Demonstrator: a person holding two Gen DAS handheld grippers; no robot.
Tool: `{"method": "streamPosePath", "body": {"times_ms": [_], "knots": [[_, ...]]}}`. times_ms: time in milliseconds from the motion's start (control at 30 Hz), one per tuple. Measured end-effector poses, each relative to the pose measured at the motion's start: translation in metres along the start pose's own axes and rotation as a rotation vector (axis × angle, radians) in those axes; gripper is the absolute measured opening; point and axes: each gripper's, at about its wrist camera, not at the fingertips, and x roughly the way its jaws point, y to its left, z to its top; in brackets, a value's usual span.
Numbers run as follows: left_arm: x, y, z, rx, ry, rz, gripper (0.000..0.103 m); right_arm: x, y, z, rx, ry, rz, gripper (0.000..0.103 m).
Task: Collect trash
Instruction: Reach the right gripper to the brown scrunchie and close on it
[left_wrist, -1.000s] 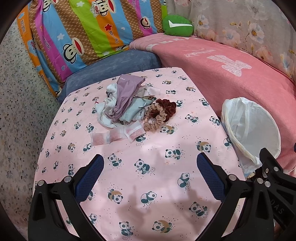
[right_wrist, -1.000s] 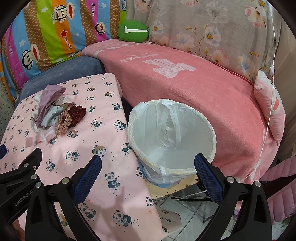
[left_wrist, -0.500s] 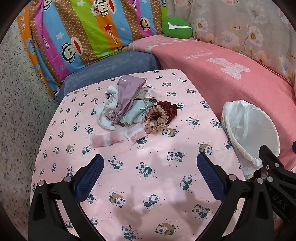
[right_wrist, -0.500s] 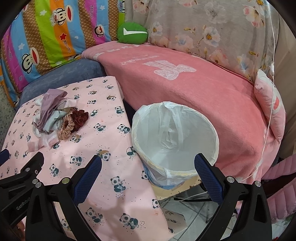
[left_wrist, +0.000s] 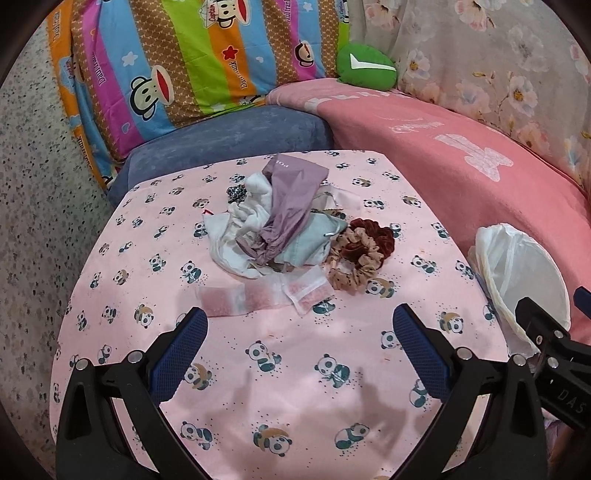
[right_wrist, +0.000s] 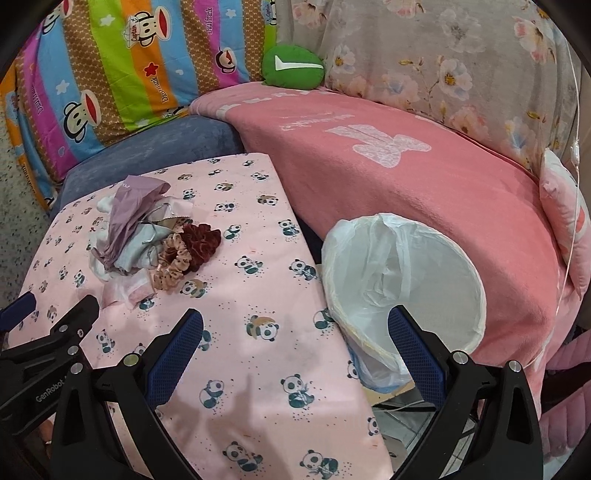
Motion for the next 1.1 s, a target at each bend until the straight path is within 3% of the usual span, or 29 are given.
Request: {"method": "streamPosePath", "body": {"times_ms": [300, 600, 833, 1000, 1067, 1100], "knots": [[0.034, 0.036, 0.027, -0.018, 0.000, 0.051, 0.096, 0.033, 0.041, 0.023, -0.021, 0.002, 0.073, 0.098], [0.071, 0.051, 0.048, -0.064, 0.017, -0.015, 0.096, 0.080, 0.074, 0.039, -0.024, 0.043, 0.114, 0.096], [0.090, 0.048, 0.059, -0.069, 0.025, -0.072, 0.095, 0.118, 0.091, 0.042, -0.020, 0.091, 0.135, 0.087], [0.104, 0.044, 0.062, -0.051, 0.045, -0.112, 0.083, 0.140, 0.102, 0.038, -0.028, 0.137, 0.165, 0.072], [0.111, 0.043, 0.063, -0.047, 0.068, -0.131, 0.065, 0.148, 0.108, 0.035, -0.039, 0.157, 0.184, 0.059], [0.113, 0.043, 0.063, -0.045, 0.078, -0.146, 0.061, 0.152, 0.110, 0.034, -0.046, 0.168, 0.189, 0.053]]}}
